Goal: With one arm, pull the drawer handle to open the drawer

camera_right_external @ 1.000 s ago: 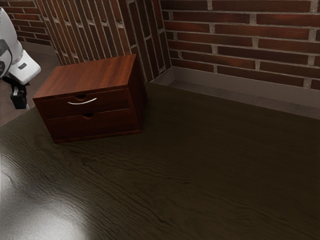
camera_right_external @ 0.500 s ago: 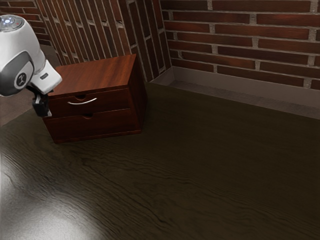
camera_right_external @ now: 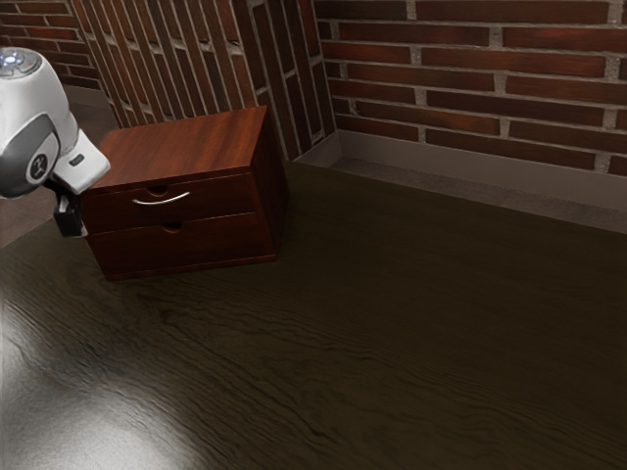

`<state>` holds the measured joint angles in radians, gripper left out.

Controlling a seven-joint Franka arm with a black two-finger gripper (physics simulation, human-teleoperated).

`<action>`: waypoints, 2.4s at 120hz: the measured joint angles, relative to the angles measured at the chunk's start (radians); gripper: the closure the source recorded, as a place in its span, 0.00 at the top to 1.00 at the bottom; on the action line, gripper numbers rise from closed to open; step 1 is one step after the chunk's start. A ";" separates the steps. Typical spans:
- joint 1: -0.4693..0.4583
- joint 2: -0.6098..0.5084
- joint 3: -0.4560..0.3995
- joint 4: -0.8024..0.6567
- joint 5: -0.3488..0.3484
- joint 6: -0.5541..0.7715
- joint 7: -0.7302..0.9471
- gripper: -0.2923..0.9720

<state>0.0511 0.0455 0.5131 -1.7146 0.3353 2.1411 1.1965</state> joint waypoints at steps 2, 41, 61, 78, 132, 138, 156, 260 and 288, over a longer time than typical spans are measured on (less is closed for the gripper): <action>0.000 0.001 -0.001 0.001 0.000 0.001 0.000 0.77; -0.016 0.040 -0.008 0.011 -0.024 0.020 0.005 0.77; -0.006 0.071 -0.010 0.031 -0.056 0.038 0.015 0.77; -0.015 0.079 -0.016 0.033 -0.067 0.046 0.023 0.77; -0.012 0.123 -0.057 0.033 -0.080 0.072 0.038 0.77; -0.011 0.128 -0.058 0.033 -0.086 0.075 0.039 0.77; -0.013 0.132 -0.059 0.031 -0.097 0.083 0.042 0.77; -0.089 -0.073 -0.053 -0.198 -0.100 0.085 0.048 0.77; -0.116 -0.138 -0.050 -0.258 -0.092 0.085 0.047 0.75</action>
<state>-0.0649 -0.0920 0.4635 -1.9721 0.2436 2.2257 1.2434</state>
